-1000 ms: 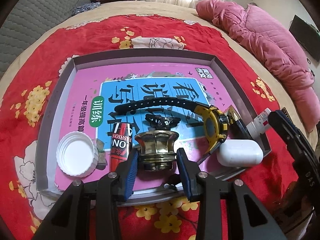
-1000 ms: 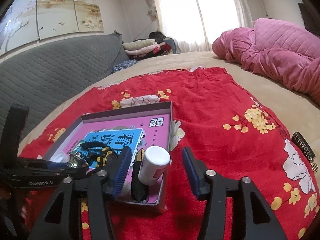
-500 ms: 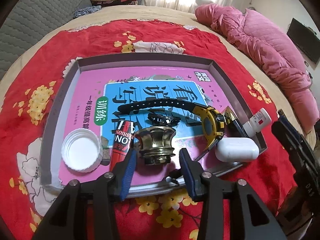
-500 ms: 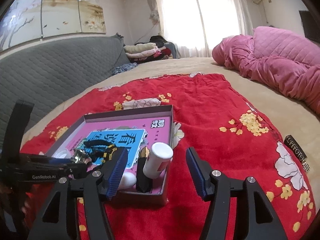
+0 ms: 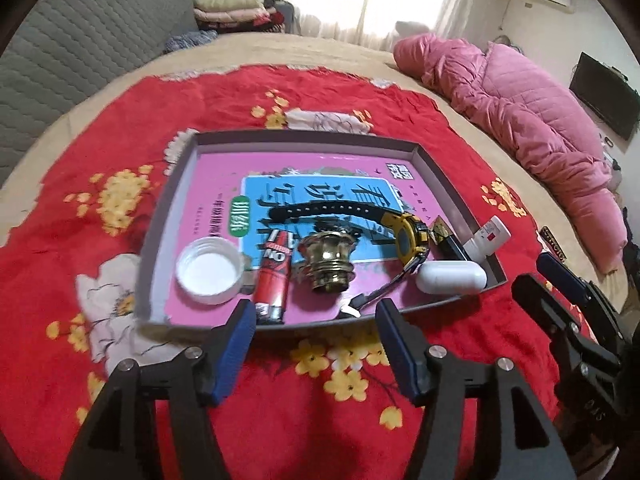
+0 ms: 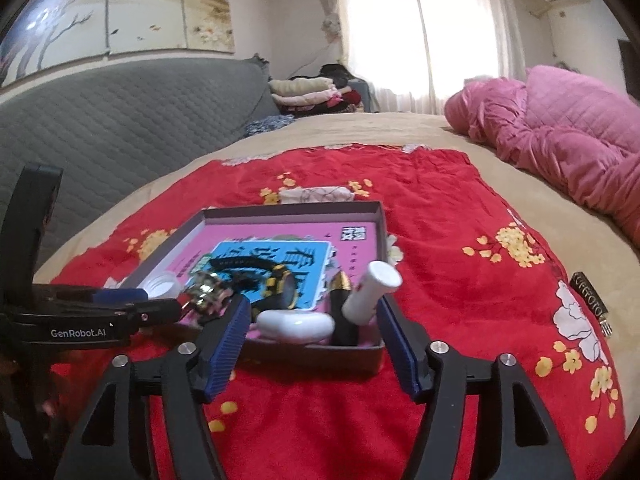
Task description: Organize rigid objects
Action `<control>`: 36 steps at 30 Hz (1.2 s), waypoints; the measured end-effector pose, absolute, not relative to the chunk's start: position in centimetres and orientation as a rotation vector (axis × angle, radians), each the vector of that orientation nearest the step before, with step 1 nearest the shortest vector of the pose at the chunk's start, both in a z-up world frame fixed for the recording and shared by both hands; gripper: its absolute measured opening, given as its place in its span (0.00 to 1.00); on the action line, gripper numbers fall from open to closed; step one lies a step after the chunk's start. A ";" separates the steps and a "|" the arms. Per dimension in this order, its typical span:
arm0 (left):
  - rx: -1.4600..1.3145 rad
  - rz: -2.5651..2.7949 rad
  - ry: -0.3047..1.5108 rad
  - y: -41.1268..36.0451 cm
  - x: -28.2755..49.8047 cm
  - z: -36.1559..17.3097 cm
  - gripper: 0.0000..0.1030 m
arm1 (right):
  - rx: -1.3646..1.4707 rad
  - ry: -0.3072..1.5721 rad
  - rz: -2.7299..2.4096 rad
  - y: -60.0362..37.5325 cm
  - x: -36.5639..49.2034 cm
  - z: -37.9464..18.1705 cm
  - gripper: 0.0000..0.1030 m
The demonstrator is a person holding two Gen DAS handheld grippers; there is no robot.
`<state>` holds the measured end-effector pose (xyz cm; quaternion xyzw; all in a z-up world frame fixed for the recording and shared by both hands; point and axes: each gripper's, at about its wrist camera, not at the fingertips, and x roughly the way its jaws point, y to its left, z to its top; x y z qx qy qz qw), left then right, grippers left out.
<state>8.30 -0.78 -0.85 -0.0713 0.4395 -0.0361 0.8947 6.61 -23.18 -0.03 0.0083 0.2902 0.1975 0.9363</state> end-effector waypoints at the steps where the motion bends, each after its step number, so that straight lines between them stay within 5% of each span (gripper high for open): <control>1: -0.135 -0.063 0.898 -0.7 7.9 -0.6 0.60 | 0.011 0.599 0.410 -22.8 6.3 0.1 0.68; 36: -0.110 -0.011 0.872 0.5 1.7 1.6 0.60 | -0.067 0.661 0.343 -18.2 -0.7 2.7 0.73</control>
